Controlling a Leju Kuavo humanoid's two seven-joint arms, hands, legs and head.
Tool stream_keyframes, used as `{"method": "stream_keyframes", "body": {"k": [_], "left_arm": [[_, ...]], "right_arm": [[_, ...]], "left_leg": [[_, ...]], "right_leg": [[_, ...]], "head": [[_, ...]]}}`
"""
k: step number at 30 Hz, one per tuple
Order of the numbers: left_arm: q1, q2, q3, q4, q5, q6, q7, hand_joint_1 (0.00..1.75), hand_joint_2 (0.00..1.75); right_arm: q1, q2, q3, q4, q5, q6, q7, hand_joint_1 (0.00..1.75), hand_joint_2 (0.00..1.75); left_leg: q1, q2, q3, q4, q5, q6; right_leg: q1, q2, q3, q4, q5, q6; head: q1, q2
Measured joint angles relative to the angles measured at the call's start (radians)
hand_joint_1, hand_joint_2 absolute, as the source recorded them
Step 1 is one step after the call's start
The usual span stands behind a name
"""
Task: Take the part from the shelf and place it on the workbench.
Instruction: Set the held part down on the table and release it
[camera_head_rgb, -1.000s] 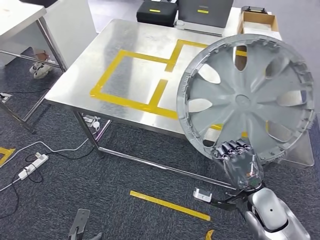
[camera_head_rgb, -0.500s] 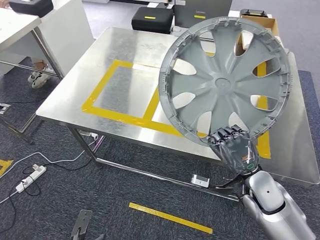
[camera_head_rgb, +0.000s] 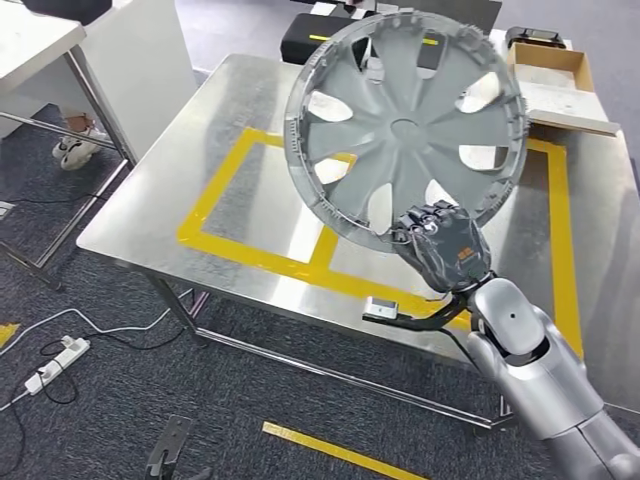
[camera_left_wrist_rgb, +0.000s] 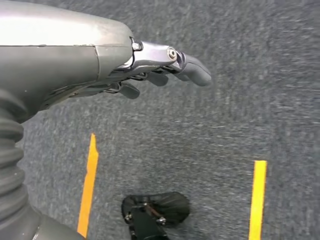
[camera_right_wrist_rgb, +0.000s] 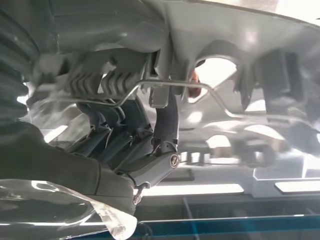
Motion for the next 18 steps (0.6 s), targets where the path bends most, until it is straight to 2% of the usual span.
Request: {"method": "stream_keyframes", "body": {"k": [1, 2, 4, 7, 9, 11, 12, 13, 15, 16, 17, 18], "left_arm": [[-0.004, -0.001, -0.008, 0.000, -0.006, -0.004, 0.002, 0.00, 1.75], [-0.007, -0.003, -0.015, 0.001, -0.011, -0.009, 0.005, 0.00, 1.75], [-0.013, -0.005, -0.028, 0.001, -0.015, -0.017, 0.007, 0.00, 1.75], [-0.016, -0.006, -0.044, 0.001, -0.017, -0.025, 0.008, 0.00, 1.75], [-0.018, -0.004, -0.051, 0.001, -0.017, -0.033, 0.008, 0.00, 1.75], [-0.015, -0.002, -0.055, 0.001, -0.017, -0.039, 0.008, 0.00, 1.75], [-0.014, -0.002, -0.057, 0.001, -0.017, -0.041, 0.008, 0.00, 1.75], [-0.013, -0.001, -0.059, 0.001, -0.017, -0.042, 0.008, 0.00, 1.75], [-0.013, 0.002, -0.061, 0.001, -0.016, -0.047, 0.008, 0.00, 1.75], [-0.014, 0.003, -0.062, 0.002, -0.014, -0.052, 0.008, 0.00, 1.75], [-0.014, 0.004, -0.062, 0.002, -0.012, -0.057, 0.009, 0.00, 1.75], [-0.013, 0.005, -0.063, 0.002, -0.008, -0.062, 0.009, 0.00, 1.75]], "right_arm": [[-0.028, 0.006, 0.010, 0.022, -0.007, 0.020, 0.000, 1.75, 1.75], [-0.057, 0.012, 0.020, 0.045, -0.013, 0.040, -0.001, 1.75, 1.75], [-0.112, 0.022, 0.039, 0.096, -0.025, 0.075, 0.000, 1.75, 1.75], [-0.175, 0.035, 0.058, 0.169, -0.043, 0.109, 0.000, 1.75, 1.75], [-0.202, 0.041, 0.069, 0.220, -0.056, 0.127, 0.000, 1.75, 1.75], [-0.214, 0.044, 0.078, 0.267, -0.065, 0.138, 0.000, 1.75, 1.75], [-0.215, 0.044, 0.082, 0.285, -0.068, 0.140, -0.001, 1.75, 1.75], [-0.216, 0.045, 0.086, 0.300, -0.071, 0.141, -0.001, 1.75, 1.75], [-0.220, 0.046, 0.092, 0.322, -0.080, 0.148, 0.000, 1.75, 1.75], [-0.224, 0.047, 0.094, 0.336, -0.088, 0.156, 0.004, 1.75, 1.75], [-0.228, 0.047, 0.095, 0.353, -0.094, 0.163, 0.008, 1.75, 1.75], [-0.230, 0.047, 0.095, 0.372, -0.099, 0.169, 0.012, 1.75, 1.75]], "left_leg": [[0.000, -0.001, 0.009, -0.002, -0.006, -0.001], [0.001, -0.002, 0.012, -0.004, -0.011, -0.004], [0.003, -0.004, 0.015, -0.006, -0.011, -0.013], [0.003, -0.001, 0.011, 0.018, -0.028, -0.030], [0.009, 0.002, -0.038, 0.115, -0.069, -0.043], [0.020, 0.003, -0.107, 0.230, -0.106, -0.055], [0.024, 0.004, -0.128, 0.252, -0.101, -0.060], [0.029, 0.005, -0.133, 0.238, -0.076, -0.065], [0.037, 0.006, -0.107, 0.131, 0.016, -0.075], [0.037, 0.006, -0.094, 0.073, 0.043, -0.079], [0.036, 0.006, -0.085, 0.034, 0.060, -0.076], [0.033, 0.006, -0.082, 0.016, 0.060, -0.070]], "right_leg": [[0.005, 0.001, 0.007, -0.049, 0.045, -0.007], [0.009, 0.002, 0.015, -0.081, 0.078, -0.013], [0.015, 0.003, 0.022, -0.103, 0.087, -0.022], [0.007, -0.001, 0.053, -0.125, 0.090, -0.030], [0.001, -0.006, 0.069, -0.131, 0.084, -0.032], [-0.001, -0.008, 0.079, -0.130, 0.075, -0.032], [-0.003, -0.008, 0.083, -0.129, 0.071, -0.031], [-0.006, -0.007, 0.088, -0.127, 0.065, -0.028], [-0.014, -0.004, 0.097, -0.119, 0.052, -0.019], [-0.017, -0.002, 0.098, -0.114, 0.046, -0.013], [-0.017, 0.000, 0.096, -0.110, 0.041, -0.006], [-0.017, 0.001, 0.093, -0.108, 0.038, 0.000]], "head": [[-0.002, 0.000], [-0.003, 0.000], [-0.004, 0.000], [-0.004, 0.000], [-0.007, 0.000], [-0.007, 0.000], [-0.007, 0.000], [-0.007, 0.000], [-0.007, 0.000], [-0.009, 0.000], [-0.011, 0.000], [-0.011, 0.000]]}}
